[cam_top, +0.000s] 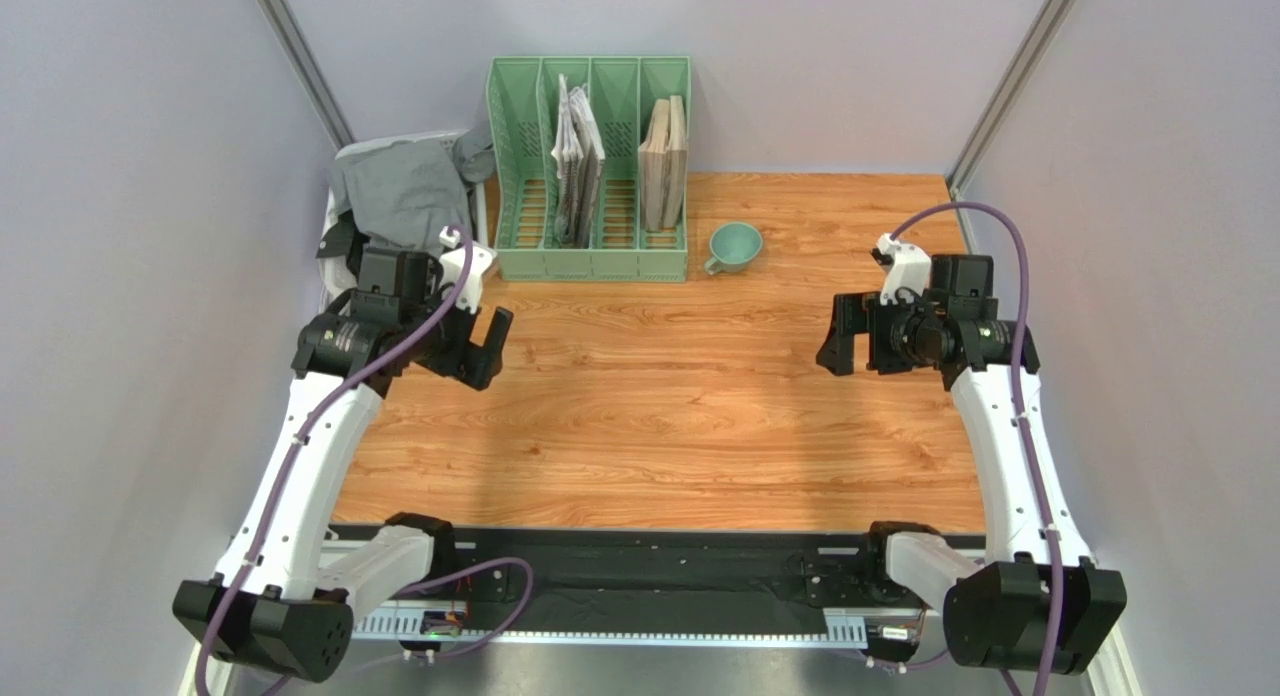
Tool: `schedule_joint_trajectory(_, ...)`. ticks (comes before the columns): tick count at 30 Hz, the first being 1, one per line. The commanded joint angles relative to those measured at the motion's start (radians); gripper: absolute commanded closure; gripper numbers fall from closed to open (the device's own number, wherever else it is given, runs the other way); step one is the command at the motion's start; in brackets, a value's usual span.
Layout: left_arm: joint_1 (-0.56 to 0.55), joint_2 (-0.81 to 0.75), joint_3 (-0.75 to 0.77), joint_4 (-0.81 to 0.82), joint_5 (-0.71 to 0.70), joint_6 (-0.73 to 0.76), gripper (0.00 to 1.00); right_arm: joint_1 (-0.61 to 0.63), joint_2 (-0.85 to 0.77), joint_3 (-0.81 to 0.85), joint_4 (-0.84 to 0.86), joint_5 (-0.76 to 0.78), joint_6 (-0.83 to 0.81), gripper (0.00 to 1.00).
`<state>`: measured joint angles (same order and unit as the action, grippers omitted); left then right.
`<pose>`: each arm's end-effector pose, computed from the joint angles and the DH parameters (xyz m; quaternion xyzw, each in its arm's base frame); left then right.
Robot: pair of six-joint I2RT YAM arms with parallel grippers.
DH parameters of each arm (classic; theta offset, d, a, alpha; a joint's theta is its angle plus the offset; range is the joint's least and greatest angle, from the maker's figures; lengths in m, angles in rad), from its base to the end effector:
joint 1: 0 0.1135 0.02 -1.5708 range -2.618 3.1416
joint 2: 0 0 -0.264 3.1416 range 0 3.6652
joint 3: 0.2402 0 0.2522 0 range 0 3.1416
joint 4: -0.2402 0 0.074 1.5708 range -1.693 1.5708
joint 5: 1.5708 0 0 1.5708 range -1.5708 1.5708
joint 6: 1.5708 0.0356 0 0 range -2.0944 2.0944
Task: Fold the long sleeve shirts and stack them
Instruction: Grab the shirt from the pile
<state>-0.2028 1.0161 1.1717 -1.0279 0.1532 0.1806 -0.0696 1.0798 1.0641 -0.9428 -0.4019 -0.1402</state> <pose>0.1790 -0.0424 0.3515 0.2042 0.9147 -0.0757 0.3404 0.2032 -0.0002 0.3151 -0.0931 0.9316 0.1583 0.3136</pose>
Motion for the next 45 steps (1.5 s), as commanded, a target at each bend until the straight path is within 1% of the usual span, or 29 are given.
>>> schedule_joint_trajectory(1, 0.109, 0.082, 0.117, 0.008, 0.051, -0.012, 0.01, 0.014, 0.019, 0.016, 0.006, 0.005, -0.010, 0.00)
schedule_joint_trajectory(2, 0.146, 0.104, 0.187, 0.002, 0.072, -0.016, 0.01, 0.016, 0.025, 0.020, 0.007, 0.005, -0.010, 0.00)
schedule_joint_trajectory(3, 0.181, 0.152, 0.225, -0.001, 0.091, -0.020, 0.01, 0.017, 0.035, 0.025, 0.007, 0.005, -0.010, 0.00)
schedule_joint_trajectory(4, 0.262, 0.177, 0.268, -0.009, 0.138, -0.015, 0.01, 0.019, 0.042, 0.030, 0.010, 0.006, -0.010, 0.00)
schedule_joint_trajectory(5, 0.293, 0.206, 0.360, -0.012, 0.150, -0.007, 0.01, 0.019, 0.049, 0.034, 0.012, 0.005, -0.010, 0.00)
schedule_joint_trajectory(7, 0.354, 0.306, 0.458, -0.024, 0.125, -0.004, 0.01, 0.021, 0.069, 0.046, 0.015, 0.000, -0.006, 0.00)
schedule_joint_trajectory(8, 0.377, 0.343, 0.556, -0.029, 0.118, -0.007, 0.01, 0.021, 0.075, 0.048, 0.022, -0.006, -0.002, 0.00)
schedule_joint_trajectory(9, 0.402, 0.416, 0.606, -0.029, 0.112, -0.036, 0.01, 0.022, 0.081, 0.050, 0.027, -0.006, 0.004, 0.00)
schedule_joint_trajectory(10, 0.454, 0.453, 0.650, -0.024, 0.111, -0.052, 0.01, 0.022, 0.092, 0.053, 0.036, -0.009, 0.011, 0.00)
schedule_joint_trajectory(11, 0.480, 0.490, 0.733, -0.017, 0.115, -0.073, 0.01, 0.025, 0.098, 0.054, 0.039, -0.014, 0.014, 0.00)
schedule_joint_trajectory(12, 0.502, 0.568, 0.771, -0.003, 0.121, -0.105, 0.01, 0.027, 0.106, 0.056, 0.041, -0.015, 0.016, 0.00)
schedule_joint_trajectory(13, 0.531, 0.605, 0.807, 0.003, 0.140, -0.108, 0.01, 0.027, 0.118, 0.060, 0.042, -0.017, 0.016, 0.00)
schedule_joint_trajectory(14, 0.534, 0.640, 0.866, 0.011, 0.140, -0.107, 0.01, 0.028, 0.126, 0.063, 0.042, -0.014, 0.017, 0.00)
schedule_joint_trajectory(16, 0.536, 0.734, 0.928, 0.043, 0.118, -0.099, 0.01, 0.030, 0.137, 0.065, 0.041, -0.012, 0.016, 0.00)
schedule_joint_trajectory(17, 0.536, 0.786, 0.945, 0.051, 0.117, -0.099, 0.01, 0.030, 0.140, 0.065, 0.044, -0.012, 0.016, 0.00)
schedule_joint_trajectory(21, 0.537, 0.901, 1.005, 0.103, 0.128, -0.109, 0.01, 0.030, 0.154, 0.063, 0.044, -0.012, 0.017, 0.00)
schedule_joint_trajectory(27, 0.530, 1.068, 1.048, 0.124, 0.241, -0.124, 0.01, 0.031, 0.180, 0.059, 0.052, -0.009, 0.017, 0.00)
schedule_joint_trajectory(29, 0.523, 1.098, 1.059, 0.124, 0.287, -0.124, 0.01, 0.031, 0.187, 0.059, 0.053, -0.008, 0.017, 0.00)
schedule_joint_trajectory(30, 0.514, 1.095, 1.051, 0.150, 0.317, -0.128, 0.01, 0.031, 0.192, 0.060, 0.052, -0.006, 0.017, 0.00)
schedule_joint_trajectory(31, 0.508, 1.087, 1.010, 0.173, 0.331, -0.130, 0.01, 0.031, 0.193, 0.060, 0.053, -0.006, 0.017, 0.00)
schedule_joint_trajectory(32, 0.499, 1.067, 0.987, 0.221, 0.338, -0.127, 0.01, 0.031, 0.196, 0.060, 0.055, -0.006, 0.017, 0.00)
schedule_joint_trajectory(35, 0.448, 1.047, 0.939, 0.271, 0.306, -0.109, 0.01, 0.031, 0.207, 0.062, 0.055, -0.006, 0.019, 0.00)
schedule_joint_trajectory(37, 0.422, 1.064, 0.945, 0.279, 0.267, -0.107, 0.08, 0.031, 0.209, 0.063, 0.053, -0.005, 0.017, 0.00)
schedule_joint_trajectory(38, 0.418, 1.075, 0.951, 0.279, 0.263, -0.109, 0.16, 0.031, 0.209, 0.063, 0.053, -0.002, 0.019, 0.00)
schedule_joint_trajectory(40, 0.411, 1.114, 0.986, 0.272, 0.223, -0.121, 0.23, 0.031, 0.207, 0.062, 0.050, -0.002, 0.017, 0.00)
schedule_joint_trajectory(41, 0.410, 1.128, 1.002, 0.255, 0.217, -0.119, 0.34, 0.031, 0.207, 0.062, 0.050, -0.002, 0.016, 0.00)
schedule_joint_trajectory(43, 0.410, 1.167, 1.040, 0.238, 0.174, -0.119, 0.47, 0.031, 0.209, 0.063, 0.047, 0.002, 0.013, 0.00)
schedule_joint_trajectory(44, 0.410, 1.177, 1.052, 0.215, 0.177, -0.112, 0.58, 0.031, 0.209, 0.063, 0.045, 0.002, 0.014, 0.00)
schedule_joint_trajectory(45, 0.410, 1.187, 1.072, 0.206, 0.166, -0.110, 0.64, 0.031, 0.210, 0.063, 0.048, 0.003, 0.013, 0.00)
